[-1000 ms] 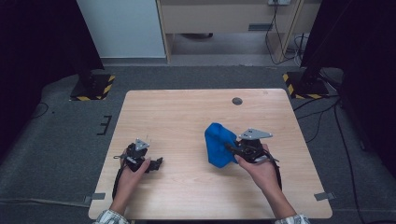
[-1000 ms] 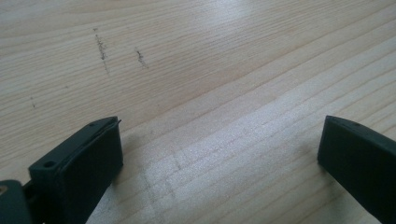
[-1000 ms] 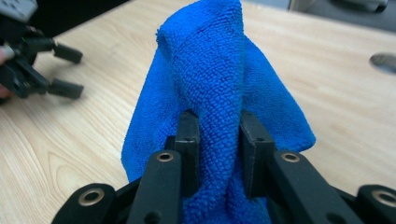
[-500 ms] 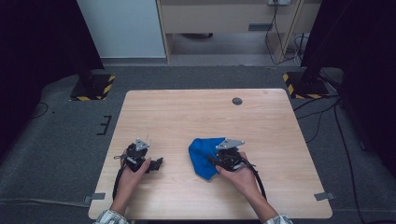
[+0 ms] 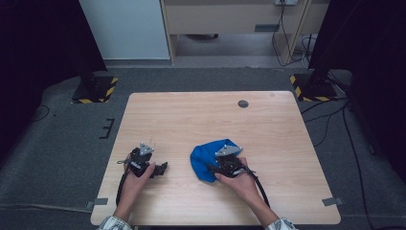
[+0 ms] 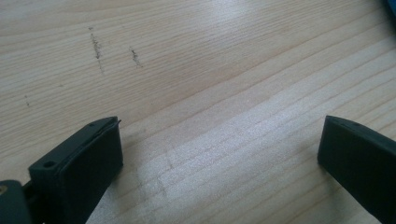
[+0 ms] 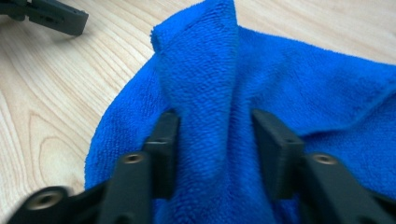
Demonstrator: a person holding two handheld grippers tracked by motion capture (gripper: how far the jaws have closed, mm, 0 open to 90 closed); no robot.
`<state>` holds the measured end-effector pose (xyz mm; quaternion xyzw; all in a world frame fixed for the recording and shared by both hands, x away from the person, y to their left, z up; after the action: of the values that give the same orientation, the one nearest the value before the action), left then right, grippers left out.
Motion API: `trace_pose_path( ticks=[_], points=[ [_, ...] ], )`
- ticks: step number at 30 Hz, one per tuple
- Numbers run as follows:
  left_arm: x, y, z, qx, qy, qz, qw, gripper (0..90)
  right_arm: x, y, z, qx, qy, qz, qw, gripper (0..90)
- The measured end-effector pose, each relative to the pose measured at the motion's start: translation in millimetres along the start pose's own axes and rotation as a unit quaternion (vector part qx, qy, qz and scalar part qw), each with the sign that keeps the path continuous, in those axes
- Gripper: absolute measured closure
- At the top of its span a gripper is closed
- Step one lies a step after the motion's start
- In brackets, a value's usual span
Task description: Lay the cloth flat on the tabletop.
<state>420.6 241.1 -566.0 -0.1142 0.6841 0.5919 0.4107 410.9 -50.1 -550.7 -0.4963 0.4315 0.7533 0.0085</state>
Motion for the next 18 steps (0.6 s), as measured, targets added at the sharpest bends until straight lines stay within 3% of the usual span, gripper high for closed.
trace_pose_path(
  ticks=[5,6,11,17,18],
  points=[
    [-0.7,0.2,-1.8,-0.002,0.000,-0.002,1.0000,0.0,-5.4,5.6,6.0,0.006,0.018,-0.010,0.9998,28.3],
    [-0.7,0.2,-1.8,-0.002,0.000,-0.002,1.0000,1.6,-5.4,5.6,6.0,0.006,0.018,-0.010,0.9998,28.3],
    [-4.0,3.3,-8.6,0.005,-0.005,-0.005,1.0000,4.4,-16.4,19.9,13.8,-0.015,0.027,-0.026,0.9992,15.0],
    [-9.3,9.1,-18.6,0.012,-0.013,-0.016,0.9997,6.1,-22.1,40.3,7.7,-0.015,0.035,-0.046,0.9982,13.5],
    [-10.7,11.4,-21.6,0.014,-0.016,-0.018,0.9996,6.7,-20.7,49.4,-1.7,-0.007,0.034,-0.048,0.9982,22.1]
  ],
)
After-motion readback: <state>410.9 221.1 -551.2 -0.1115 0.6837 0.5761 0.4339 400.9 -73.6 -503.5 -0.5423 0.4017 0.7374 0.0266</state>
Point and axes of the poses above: each handheld gripper's, and its own axes: y roughly backward along the jaws, x roughly out of its underside, z roughly to its left, the point moved 4 cm from there along -y, roughly forward along the jaws, and after that the axes turned 3 degrees about -x, right-handed, at the moved point
